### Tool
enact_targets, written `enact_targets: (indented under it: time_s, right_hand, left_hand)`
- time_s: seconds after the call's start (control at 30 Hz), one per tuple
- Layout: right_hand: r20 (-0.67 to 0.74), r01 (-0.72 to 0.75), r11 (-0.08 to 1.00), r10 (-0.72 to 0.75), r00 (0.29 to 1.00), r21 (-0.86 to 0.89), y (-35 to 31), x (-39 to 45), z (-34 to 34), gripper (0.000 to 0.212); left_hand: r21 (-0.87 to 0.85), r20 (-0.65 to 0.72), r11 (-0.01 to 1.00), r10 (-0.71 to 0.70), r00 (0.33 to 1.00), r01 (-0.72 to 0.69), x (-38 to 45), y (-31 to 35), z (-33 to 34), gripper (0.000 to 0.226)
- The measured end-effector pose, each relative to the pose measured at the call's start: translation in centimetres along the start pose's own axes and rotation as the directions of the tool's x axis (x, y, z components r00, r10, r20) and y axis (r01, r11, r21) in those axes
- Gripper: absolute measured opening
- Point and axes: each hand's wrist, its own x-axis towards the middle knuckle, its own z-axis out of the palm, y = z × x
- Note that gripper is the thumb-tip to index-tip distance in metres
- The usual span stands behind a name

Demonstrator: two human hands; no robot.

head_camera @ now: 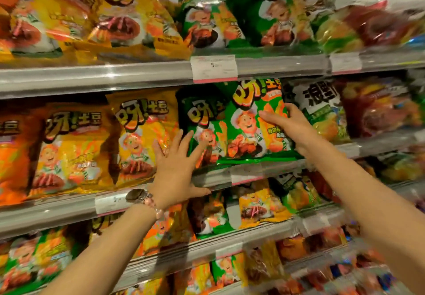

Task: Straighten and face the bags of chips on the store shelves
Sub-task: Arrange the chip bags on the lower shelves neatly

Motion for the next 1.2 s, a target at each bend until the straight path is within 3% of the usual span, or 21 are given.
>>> enact_targets:
  time_s: [0.2, 0.4, 0.57, 0.73, 0.8, 0.87, 0.93, 1.03, 1.13, 1.2]
  right_hand:
    - [0.047, 0.079, 0.996, -0.077, 0.996, -0.044, 1.5, 3.8, -3.4, 0.046]
    - [0.09, 0.113, 0.987, -0.103, 0.991, -0.116, 3.6, 6.3, -4.7, 0.025]
    - [0.086, 0.182, 0.971, -0.17, 0.982, -0.158, 5.2, 7.8, -4.1, 0.051]
    - [0.076, 0.254, 0.945, -0.244, 0.967, -0.204, 6.6, 8.0, -3.7, 0.053]
    - [0.051, 0.278, 0.924, -0.275, 0.96, -0.264, 7.0, 8.0, -3.8, 0.064]
    - [-0.037, 0.327, 0.884, -0.359, 0.933, -0.335, 7.3, 7.9, -3.8, 0.077]
    - [-0.102, 0.413, 0.803, -0.498, 0.861, -0.429, 7.5, 7.7, -3.7, 0.069]
    - [-0.047, 0.508, 0.68, -0.621, 0.783, -0.529, 7.4, 7.3, -3.5, 0.041]
    - [0.027, 0.503, 0.692, -0.575, 0.818, -0.517, 7.4, 6.7, -3.3, 0.037]
    - [0.049, 0.504, 0.701, -0.56, 0.827, -0.505, 7.6, 5.8, -3.4, 0.042]
  left_hand:
    - [0.202, 0.075, 0.968, -0.166, 0.983, 0.148, 2.0, 1.8, 1.2, 0.126]
    - [0.2, 0.109, 0.962, -0.21, 0.972, 0.185, 2.1, 2.3, 1.3, 0.125]
    - [0.191, 0.095, 0.965, -0.199, 0.975, 0.178, 2.1, 2.3, 1.5, 0.127]
    - [0.225, 0.111, 0.958, -0.207, 0.972, 0.178, 2.0, 2.5, 1.5, 0.127]
    - [0.223, 0.108, 0.958, -0.206, 0.973, 0.178, 2.0, 2.5, 1.6, 0.126]
    - [0.223, 0.104, 0.958, -0.208, 0.973, 0.181, 2.0, 2.4, 1.7, 0.125]
    - [0.232, 0.095, 0.955, -0.21, 0.973, 0.183, 1.9, 2.4, 1.6, 0.124]
    - [0.227, 0.033, 0.957, -0.196, 0.98, 0.184, 1.3, 2.9, 1.7, 0.123]
    - [0.204, -0.086, 0.963, -0.163, 0.983, 0.177, 0.1, 4.0, 2.5, 0.115]
    - [0.166, -0.194, 0.973, -0.126, 0.973, 0.159, -1.1, 5.0, 3.5, 0.097]
